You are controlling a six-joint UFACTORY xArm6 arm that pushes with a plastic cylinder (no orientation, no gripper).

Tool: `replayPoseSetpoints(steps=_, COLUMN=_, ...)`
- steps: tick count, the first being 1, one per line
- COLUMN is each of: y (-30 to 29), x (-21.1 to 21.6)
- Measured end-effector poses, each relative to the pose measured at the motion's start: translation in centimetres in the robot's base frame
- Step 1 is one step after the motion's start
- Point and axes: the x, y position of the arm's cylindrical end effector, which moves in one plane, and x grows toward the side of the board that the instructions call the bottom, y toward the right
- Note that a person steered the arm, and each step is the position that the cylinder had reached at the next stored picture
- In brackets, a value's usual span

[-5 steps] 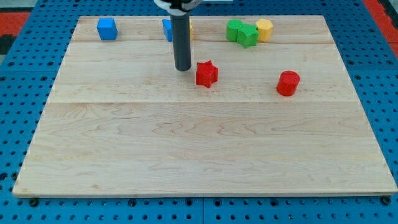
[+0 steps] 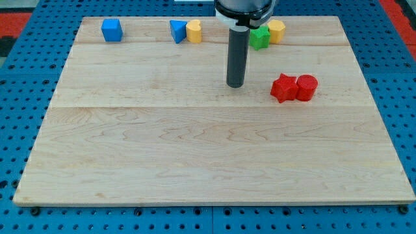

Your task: Move your arm slightly left and up

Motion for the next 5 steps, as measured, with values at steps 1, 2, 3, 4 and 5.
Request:
replayPoseSetpoints(steps=1, y=-4.3, x=-3.7)
replayPoseSetpoints(steps=2, y=-7.4, x=-5.0)
replayPoseSetpoints(steps=3, y=-8.3, x=-5.0)
replayPoseSetpoints(steps=4, y=-8.9, x=-5.0)
replayPoseSetpoints(steps=5, y=-8.9, x=-5.0)
